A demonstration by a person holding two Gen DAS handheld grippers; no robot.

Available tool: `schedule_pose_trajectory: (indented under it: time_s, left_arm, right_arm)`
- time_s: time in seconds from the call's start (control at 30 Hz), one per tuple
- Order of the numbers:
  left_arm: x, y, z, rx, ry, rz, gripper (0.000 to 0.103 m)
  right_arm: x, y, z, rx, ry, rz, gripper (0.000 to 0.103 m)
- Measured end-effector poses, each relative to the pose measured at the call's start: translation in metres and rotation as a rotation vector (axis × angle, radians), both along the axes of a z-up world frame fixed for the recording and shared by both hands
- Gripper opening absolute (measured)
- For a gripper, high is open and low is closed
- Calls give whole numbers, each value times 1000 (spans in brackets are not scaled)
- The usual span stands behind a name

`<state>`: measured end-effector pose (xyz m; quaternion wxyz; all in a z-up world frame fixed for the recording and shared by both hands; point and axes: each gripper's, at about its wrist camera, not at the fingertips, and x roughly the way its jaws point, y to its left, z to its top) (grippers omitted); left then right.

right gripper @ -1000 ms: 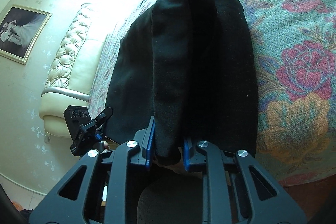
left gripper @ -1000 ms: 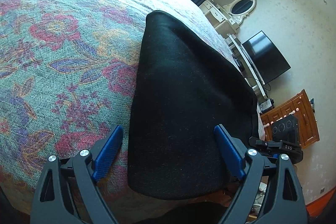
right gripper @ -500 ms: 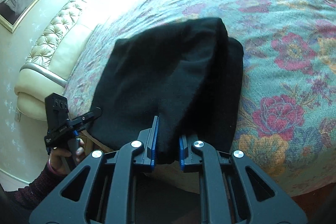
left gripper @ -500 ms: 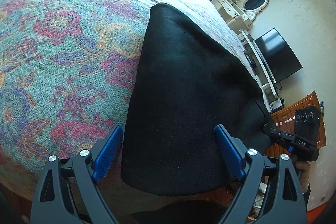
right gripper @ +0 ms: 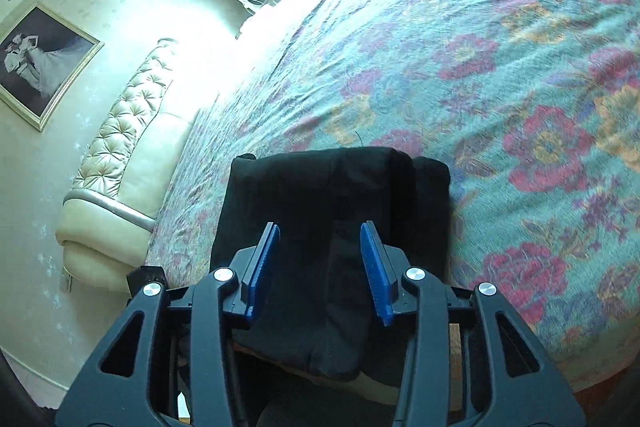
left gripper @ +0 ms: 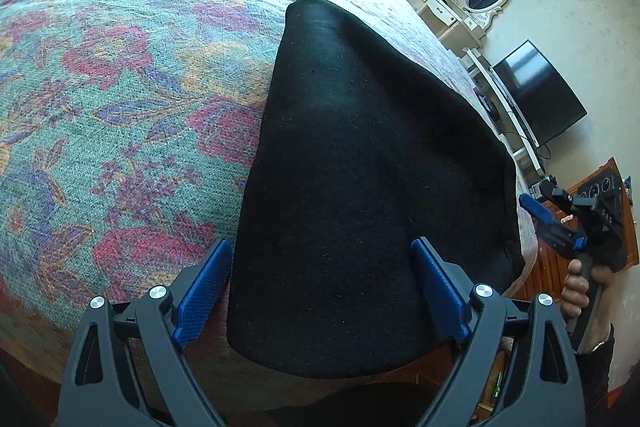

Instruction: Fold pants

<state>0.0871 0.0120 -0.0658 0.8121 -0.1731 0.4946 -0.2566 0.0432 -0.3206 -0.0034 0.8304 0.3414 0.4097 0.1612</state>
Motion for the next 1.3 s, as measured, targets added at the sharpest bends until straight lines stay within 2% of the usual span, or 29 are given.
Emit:
schedule_pose_trajectory:
  time_s: [0.07,0.13,0.23,0.37,0.43,0.47,0.5,0.53,0.6,0.67,0.8,0.9,1.0,1.13,1.2,1.27,1.3]
  left_arm:
    - [0,-1,1,5,0,0,89]
    - [0,-3,1,5,-1,0,89]
    - [0,-4,2,5,-2,3,89]
    - [-1,-4,6,4,-10,-3,89]
    - [1,4,13,-25,-17,-16,89]
    - [4,11,17,-50,-24,-8,89]
    - [9,20,22,-77,-33,6,89]
    - [15,30,26,-109,-42,21,89]
    - [32,45,30,-151,-55,41,89]
    - [53,47,26,-172,-27,16,89]
    - [87,25,13,-215,36,-45,89]
    - [107,4,4,-235,61,-83,89]
    - [121,-12,-5,-224,92,-110,89]
    - [134,-23,-8,-246,90,-128,89]
    - [143,-24,-10,-268,117,-147,89]
    - [153,-26,-12,-298,149,-173,89]
    - [156,-27,-13,-304,158,-186,89]
  right_arm:
    - [22,3,-4,-6,-1,12,42]
    - [42,3,-14,10,18,6,48]
    - [62,-5,-36,18,71,-33,48]
    - [51,-11,-31,103,25,-81,50]
    - [35,-19,-18,93,-29,-102,65]
    - [25,-27,-13,86,-52,-125,69]
    - [16,-37,-11,81,-64,-158,78]
    - [9,-47,-13,79,-64,-192,83]
    - [2,-67,-26,97,-22,-233,83]
    - [2,-80,-46,149,37,-249,83]
    - [11,-75,-80,323,99,-173,83]
    - [25,-62,-82,304,92,-124,87]
    - [44,-47,-79,294,95,-54,90]
    - [61,-39,-81,262,113,-41,90]
    - [64,-39,-81,262,109,-26,91]
    - [64,-38,-81,240,114,-16,88]
    - [65,-37,-81,210,123,-20,80]
